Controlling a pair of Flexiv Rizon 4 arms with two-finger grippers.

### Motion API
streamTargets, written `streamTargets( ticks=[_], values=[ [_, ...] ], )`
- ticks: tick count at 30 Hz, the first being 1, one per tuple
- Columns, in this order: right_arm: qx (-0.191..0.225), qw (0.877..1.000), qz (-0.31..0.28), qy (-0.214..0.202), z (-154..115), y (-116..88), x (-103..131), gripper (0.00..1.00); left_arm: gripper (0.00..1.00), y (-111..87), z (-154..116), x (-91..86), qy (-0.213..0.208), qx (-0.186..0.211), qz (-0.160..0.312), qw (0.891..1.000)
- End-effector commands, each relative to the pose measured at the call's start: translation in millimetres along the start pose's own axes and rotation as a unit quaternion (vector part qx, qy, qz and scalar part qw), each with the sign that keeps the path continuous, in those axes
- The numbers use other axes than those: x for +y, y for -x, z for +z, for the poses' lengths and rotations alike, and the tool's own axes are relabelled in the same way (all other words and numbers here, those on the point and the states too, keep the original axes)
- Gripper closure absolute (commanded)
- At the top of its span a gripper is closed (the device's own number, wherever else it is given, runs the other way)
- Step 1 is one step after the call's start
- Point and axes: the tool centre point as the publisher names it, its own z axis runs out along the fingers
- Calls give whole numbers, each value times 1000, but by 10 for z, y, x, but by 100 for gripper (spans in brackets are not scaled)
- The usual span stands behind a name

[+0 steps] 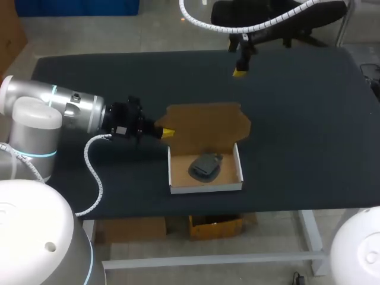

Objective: Assemble the packaging by folding the flat box into shape, placing the metal phone stand inside, and closing the box properly

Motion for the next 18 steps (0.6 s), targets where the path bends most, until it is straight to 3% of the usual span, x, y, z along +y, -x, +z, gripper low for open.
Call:
streamTargets(
  ticks=[1, 15, 18],
  values=[
    [0, 1000, 3, -8, 86, 31, 99, 0, 100, 4, 1, 13, 0, 2, 0, 1000],
    [6, 1000, 5, -2, 165, 29, 136, 0, 100, 4, 1, 13, 0, 2, 0, 1000],
    [7, 1000, 11, -3, 104, 32, -12, 0, 100, 4, 1, 13, 0, 2, 0, 1000]
  ],
)
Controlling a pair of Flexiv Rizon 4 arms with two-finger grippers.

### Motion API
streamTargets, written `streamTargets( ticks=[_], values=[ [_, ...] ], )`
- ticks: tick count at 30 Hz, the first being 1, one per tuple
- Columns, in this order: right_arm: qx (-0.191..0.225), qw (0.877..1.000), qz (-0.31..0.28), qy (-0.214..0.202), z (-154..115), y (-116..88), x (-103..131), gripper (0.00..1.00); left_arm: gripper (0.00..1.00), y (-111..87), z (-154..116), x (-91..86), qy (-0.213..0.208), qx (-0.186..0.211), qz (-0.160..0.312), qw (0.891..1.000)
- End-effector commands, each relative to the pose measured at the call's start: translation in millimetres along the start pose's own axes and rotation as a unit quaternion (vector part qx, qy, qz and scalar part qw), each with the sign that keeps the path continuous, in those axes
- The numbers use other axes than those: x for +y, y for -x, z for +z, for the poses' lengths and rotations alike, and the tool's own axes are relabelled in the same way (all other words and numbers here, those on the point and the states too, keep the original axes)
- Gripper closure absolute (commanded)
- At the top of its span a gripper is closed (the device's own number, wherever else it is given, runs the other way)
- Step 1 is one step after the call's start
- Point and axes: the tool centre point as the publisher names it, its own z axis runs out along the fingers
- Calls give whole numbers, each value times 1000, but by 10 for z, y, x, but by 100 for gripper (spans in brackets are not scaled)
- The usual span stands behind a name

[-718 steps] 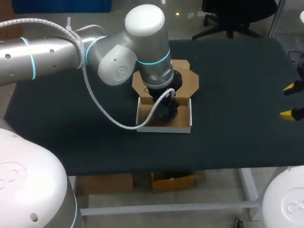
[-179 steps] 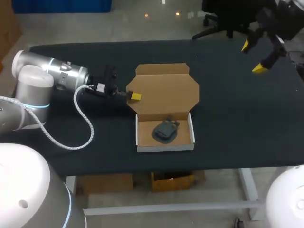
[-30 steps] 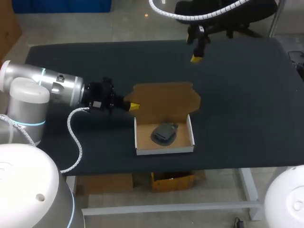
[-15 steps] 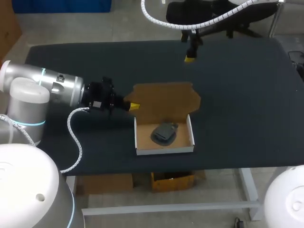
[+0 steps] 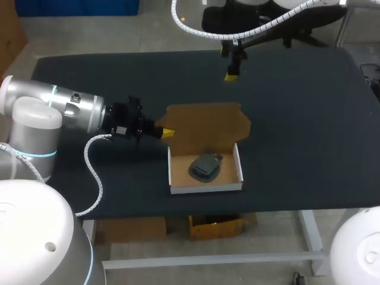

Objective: Assemble the packaging by folding the flat box into shape, placing the metal phone stand inside, and closing the box properly

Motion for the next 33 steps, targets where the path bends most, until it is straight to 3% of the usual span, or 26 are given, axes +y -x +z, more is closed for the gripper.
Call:
streamTargets(
  ticks=[1, 13, 16, 18, 19, 26, 33],
  values=[
    [1, 1000, 1, 0, -66, -5, -132, 0, 100, 4, 0, 13, 0, 2, 0, 1000],
    [13, 1000, -10, -25, 18, -3, -47, 0, 100, 4, 0, 13, 0, 2, 0, 1000],
    [14, 999, -12, -29, 53, -14, 6, 10, 100, 4, 0, 13, 0, 2, 0, 1000],
    [15, 999, -12, -31, 78, -19, 41, 26, 100, 4, 0, 13, 0, 2, 0, 1000],
    [15, 999, -13, -39, 89, -21, 61, 29, 100, 4, 0, 13, 0, 2, 0, 1000],
    [7, 999, -15, -49, 144, -60, 170, 31, 100, 4, 0, 13, 0, 2, 0, 1000],
    [-3, 998, -10, -55, 169, -136, 229, 23, 100, 4, 0, 13, 0, 2, 0, 1000]
  ],
)
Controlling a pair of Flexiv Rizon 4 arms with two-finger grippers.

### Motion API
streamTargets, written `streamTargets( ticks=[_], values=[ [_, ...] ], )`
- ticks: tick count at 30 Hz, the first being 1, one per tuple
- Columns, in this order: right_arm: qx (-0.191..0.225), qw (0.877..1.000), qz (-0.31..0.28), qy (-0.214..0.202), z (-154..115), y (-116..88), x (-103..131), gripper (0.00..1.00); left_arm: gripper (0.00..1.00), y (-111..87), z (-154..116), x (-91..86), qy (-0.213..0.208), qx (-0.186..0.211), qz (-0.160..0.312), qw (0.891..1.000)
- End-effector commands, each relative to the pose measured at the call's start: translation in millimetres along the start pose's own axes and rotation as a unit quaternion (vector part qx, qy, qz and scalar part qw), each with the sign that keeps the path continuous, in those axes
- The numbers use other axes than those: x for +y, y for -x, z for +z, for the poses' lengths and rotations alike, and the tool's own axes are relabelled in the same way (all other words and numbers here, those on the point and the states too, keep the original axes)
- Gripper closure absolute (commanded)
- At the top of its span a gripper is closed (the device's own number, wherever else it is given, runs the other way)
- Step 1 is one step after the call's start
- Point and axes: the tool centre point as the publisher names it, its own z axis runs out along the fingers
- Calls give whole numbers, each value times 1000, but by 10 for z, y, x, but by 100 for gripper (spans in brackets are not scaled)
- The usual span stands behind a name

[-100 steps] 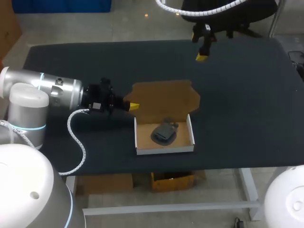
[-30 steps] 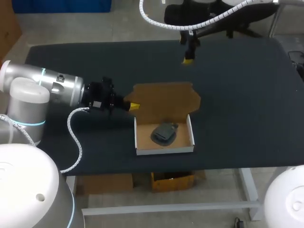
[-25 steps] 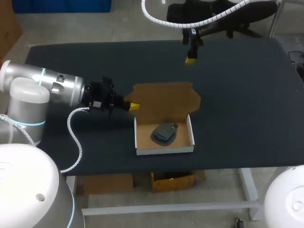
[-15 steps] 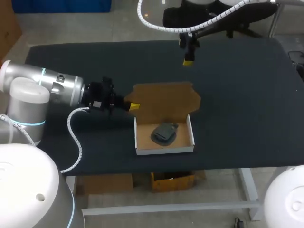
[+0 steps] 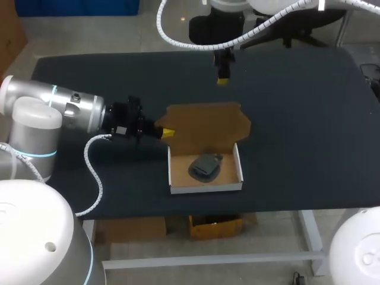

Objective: Assemble the packaging by folding the flat box into shape, placing the metal phone stand inside, and closing the box properly

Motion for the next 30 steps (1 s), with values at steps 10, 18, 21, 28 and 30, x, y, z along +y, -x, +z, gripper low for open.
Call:
streamTargets(
  ticks=[10, 18, 21, 28, 30],
  values=[
    [-22, 1000, 7, -4, 32, -213, 98, 26, 100, 3, 0, 13, 0, 2, 0, 1000],
    [-23, 1000, 12, 4, 70, -290, 97, 28, 100, 3, 0, 13, 0, 2, 0, 1000],
    [-24, 1000, 14, 4, 80, -299, 96, 28, 100, 3, 0, 13, 0, 2, 0, 1000],
    [-36, 999, 20, 8, 156, -284, 133, 26, 100, 3, 0, 13, 0, 2, 0, 1000],
    [-37, 999, 21, 11, 180, -265, 145, 25, 100, 3, 0, 13, 0, 2, 0, 1000]
  ],
)
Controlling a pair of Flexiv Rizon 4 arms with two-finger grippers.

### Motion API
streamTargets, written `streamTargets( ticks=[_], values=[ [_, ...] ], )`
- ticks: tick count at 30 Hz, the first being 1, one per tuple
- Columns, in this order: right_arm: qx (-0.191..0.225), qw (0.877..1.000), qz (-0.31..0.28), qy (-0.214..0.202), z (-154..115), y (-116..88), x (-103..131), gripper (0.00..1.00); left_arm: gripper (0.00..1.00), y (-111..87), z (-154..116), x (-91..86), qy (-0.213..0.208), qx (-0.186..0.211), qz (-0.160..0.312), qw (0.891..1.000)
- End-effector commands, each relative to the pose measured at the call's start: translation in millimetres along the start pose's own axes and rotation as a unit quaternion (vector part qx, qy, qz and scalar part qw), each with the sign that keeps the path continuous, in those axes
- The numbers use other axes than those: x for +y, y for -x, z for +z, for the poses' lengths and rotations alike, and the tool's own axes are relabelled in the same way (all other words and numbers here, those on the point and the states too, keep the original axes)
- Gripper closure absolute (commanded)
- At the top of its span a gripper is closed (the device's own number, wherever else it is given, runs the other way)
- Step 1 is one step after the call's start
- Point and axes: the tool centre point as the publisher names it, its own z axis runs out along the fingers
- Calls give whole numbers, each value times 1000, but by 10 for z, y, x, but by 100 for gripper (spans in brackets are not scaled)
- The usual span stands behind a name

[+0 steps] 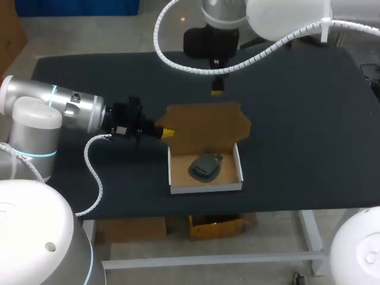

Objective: Assemble the packaging by folding the flat box into shape, placing the metal phone stand inside, and closing the box properly

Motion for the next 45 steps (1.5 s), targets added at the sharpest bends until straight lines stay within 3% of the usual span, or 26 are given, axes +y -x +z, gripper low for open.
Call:
streamTargets(
  ticks=[1, 20, 27, 45],
  values=[
    [-8, 1000, 1, 5, 82, -8, 0, 25, 100, 3, 0, 12, 0, 2, 0, 1000],
    [0, 1000, 8, 0, 245, -23, 115, 36, 100, 3, 0, 12, 0, 2, 0, 1000],
    [8, 1000, 11, 1, 273, -75, 139, 54, 100, 3, 0, 12, 0, 2, 0, 1000],
    [24, 1000, 2, 2, 308, -268, 222, 52, 100, 3, 0, 12, 0, 2, 0, 1000]
  ],
)
